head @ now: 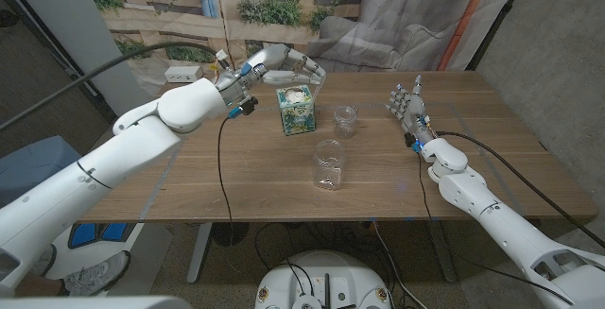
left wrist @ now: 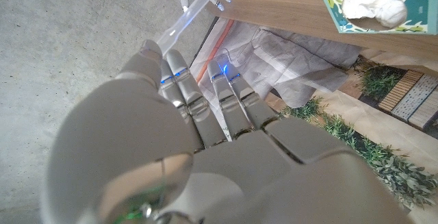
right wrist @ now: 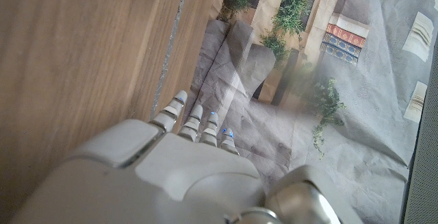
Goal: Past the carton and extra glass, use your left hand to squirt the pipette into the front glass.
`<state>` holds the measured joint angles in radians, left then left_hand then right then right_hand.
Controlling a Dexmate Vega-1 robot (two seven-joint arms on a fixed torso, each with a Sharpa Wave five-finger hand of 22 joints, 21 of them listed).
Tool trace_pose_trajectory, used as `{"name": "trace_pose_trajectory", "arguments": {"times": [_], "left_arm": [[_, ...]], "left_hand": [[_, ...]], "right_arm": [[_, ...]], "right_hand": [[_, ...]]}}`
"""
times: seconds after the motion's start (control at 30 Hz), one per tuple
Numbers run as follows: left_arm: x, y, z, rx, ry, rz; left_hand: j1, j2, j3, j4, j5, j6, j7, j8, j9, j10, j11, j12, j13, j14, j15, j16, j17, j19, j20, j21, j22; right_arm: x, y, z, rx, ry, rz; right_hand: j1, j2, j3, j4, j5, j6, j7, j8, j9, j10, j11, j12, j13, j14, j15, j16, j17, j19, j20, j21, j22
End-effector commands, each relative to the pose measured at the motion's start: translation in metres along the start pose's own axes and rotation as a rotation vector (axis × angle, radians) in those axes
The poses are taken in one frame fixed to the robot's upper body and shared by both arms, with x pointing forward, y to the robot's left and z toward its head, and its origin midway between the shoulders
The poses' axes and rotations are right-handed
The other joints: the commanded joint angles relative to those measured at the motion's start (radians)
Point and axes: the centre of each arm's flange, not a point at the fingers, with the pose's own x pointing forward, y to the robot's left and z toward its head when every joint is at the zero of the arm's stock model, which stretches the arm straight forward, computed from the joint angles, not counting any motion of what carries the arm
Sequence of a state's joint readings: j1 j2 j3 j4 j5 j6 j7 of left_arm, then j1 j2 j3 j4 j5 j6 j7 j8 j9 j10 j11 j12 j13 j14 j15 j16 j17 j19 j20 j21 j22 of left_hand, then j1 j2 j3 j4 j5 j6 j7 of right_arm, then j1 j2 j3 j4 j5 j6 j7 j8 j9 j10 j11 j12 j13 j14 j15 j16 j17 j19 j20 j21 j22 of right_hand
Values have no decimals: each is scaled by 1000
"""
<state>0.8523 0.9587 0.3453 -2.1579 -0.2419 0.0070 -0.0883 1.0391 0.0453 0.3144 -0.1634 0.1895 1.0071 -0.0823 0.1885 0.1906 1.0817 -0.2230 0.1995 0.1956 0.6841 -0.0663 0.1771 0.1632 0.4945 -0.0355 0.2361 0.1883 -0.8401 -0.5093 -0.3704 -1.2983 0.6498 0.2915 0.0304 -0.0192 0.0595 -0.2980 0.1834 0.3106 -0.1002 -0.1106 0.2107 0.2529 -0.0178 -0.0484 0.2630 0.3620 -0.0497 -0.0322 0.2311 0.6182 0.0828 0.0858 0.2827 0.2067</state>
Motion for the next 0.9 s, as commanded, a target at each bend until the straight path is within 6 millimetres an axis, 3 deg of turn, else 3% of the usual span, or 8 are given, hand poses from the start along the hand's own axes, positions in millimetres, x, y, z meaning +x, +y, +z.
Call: {"name": "trace_pose_trajectory", "arguments": {"times": [0.03,0.57,0.9], "left_arm": [[-2,2,-14,25,17,23],[-13,-7,-52,-64,106,108],[-15,-15,-64,-88,132,116]], "left_hand": [[1,7,9,0,3,-5,1,3,3,-8,0,1,3,-6,-130,-6,1,-1,0,-2,2],[-1,7,11,-1,3,-4,-3,5,3,-10,-1,2,3,-7,-129,-5,2,1,-1,-2,2],[-3,7,13,-2,3,-5,-7,5,3,-12,-1,2,2,-7,-130,-4,2,1,-1,-2,2]], "right_arm": [[0,0,0,0,0,0],[0,0,0,0,0,0],[0,0,0,0,0,0]], "right_hand": [[0,59,-8,-1,5,1,-8,7,2,-3,-2,3,3,-7,-80,6,4,5,1,5,5],[0,58,-8,-1,5,2,-8,7,2,-6,0,1,3,-9,-82,6,4,6,1,5,5],[0,59,-8,-1,5,1,-8,7,2,-4,-1,1,2,-9,-82,6,4,6,1,5,5]]}}
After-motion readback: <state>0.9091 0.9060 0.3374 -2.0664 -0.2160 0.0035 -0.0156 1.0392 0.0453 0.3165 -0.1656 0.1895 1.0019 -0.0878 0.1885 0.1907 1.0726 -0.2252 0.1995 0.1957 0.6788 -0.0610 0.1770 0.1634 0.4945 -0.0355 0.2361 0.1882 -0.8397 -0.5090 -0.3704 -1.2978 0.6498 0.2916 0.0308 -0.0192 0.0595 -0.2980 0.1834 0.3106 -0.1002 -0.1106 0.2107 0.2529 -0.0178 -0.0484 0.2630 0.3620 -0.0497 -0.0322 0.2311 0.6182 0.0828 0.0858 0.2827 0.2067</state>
